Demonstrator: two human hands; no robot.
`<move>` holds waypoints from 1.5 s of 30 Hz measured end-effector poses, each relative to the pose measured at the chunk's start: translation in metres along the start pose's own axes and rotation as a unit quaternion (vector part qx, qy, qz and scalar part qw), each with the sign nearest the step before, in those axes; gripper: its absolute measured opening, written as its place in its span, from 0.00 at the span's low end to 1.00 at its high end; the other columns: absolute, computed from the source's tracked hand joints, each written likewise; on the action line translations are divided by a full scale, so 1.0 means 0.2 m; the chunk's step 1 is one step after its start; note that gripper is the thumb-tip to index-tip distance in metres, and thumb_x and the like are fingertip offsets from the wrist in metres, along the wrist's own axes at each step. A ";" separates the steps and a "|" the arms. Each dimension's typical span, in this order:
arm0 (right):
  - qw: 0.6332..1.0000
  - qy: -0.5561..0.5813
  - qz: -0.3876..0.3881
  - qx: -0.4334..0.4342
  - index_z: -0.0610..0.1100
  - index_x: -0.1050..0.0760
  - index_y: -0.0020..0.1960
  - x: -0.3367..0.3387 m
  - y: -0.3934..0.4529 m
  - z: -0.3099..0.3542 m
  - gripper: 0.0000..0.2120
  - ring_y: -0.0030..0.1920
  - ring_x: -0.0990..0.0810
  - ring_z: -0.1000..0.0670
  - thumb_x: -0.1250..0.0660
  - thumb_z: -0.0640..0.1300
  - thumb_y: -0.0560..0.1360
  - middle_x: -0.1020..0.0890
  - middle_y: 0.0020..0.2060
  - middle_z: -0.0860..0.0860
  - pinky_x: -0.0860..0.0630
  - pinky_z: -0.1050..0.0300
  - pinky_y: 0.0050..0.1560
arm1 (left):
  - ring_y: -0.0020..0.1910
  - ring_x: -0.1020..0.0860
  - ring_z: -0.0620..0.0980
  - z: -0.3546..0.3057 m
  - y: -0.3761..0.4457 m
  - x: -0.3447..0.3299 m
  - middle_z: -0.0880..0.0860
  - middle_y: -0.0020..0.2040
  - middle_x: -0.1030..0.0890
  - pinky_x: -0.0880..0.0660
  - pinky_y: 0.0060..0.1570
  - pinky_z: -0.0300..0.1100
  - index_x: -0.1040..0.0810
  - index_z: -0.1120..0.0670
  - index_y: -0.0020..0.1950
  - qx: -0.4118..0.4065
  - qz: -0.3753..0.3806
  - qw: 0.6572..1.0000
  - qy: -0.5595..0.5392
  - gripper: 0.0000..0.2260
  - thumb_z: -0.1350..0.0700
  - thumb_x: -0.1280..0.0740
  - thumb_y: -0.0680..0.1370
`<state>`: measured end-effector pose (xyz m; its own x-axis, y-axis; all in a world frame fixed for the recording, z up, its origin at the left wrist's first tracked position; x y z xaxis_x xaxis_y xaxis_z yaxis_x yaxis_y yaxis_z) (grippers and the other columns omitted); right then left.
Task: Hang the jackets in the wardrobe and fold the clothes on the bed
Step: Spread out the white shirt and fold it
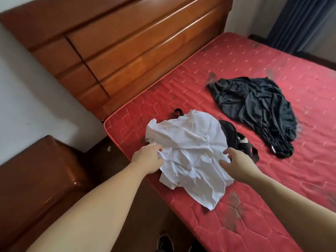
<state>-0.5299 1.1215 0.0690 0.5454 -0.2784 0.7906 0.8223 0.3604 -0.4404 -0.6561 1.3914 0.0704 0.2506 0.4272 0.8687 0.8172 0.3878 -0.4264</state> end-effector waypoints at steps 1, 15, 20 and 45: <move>1.000 0.003 0.007 -0.001 0.47 0.28 0.65 -0.05 0.06 0.00 0.21 0.51 0.23 0.49 0.34 0.52 0.74 0.22 0.57 0.49 0.31 0.55 0.47 | 0.60 0.26 0.52 0.01 0.06 -0.04 0.47 0.66 0.26 0.27 0.52 0.47 0.29 0.45 0.67 0.005 0.004 1.000 -0.002 0.17 0.51 0.40 0.78; 0.990 0.068 0.087 -0.089 0.39 0.24 0.56 -0.94 0.62 -0.10 0.22 0.36 0.22 0.53 0.30 0.54 0.70 0.20 0.36 0.52 0.25 0.57 0.36 | 0.68 0.36 0.57 0.13 0.65 -0.81 0.49 0.72 0.39 0.32 0.57 0.55 0.48 0.43 0.76 0.013 0.091 0.996 0.000 0.32 0.56 0.37 0.77; 0.982 0.132 0.066 -0.120 0.47 0.32 0.50 -1.23 0.69 -0.11 0.15 0.39 0.23 0.52 0.32 0.55 0.73 0.22 0.42 0.52 0.31 0.59 0.32 | 0.64 0.32 0.58 0.20 0.73 -0.88 0.53 0.64 0.30 0.29 0.48 0.51 0.40 0.45 0.72 0.005 0.008 0.999 -0.036 0.28 0.59 0.34 0.76; 0.877 0.316 -0.360 -0.031 0.42 0.34 0.34 0.89 -0.09 -0.02 0.16 0.25 0.39 0.55 0.40 0.45 0.79 0.35 0.26 0.53 0.41 0.59 0.24 | 0.44 0.27 0.58 -1.02 0.43 0.53 0.54 0.41 0.23 0.35 0.39 0.49 0.31 0.54 0.42 -0.187 -0.067 0.934 -0.297 0.12 0.54 0.47 0.83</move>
<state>-0.4473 1.0612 0.2161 -0.1536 -0.8588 0.4888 0.9872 -0.1547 0.0385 -0.4533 1.3033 0.1773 -0.1083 0.8161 0.5677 0.9726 0.2050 -0.1092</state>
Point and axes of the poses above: each hand's wrist, its own y-axis towards the middle knuckle, its own x-axis out of the back of the hand, z = x × y, the point moved 8 cm from there along y, towards the middle knuckle
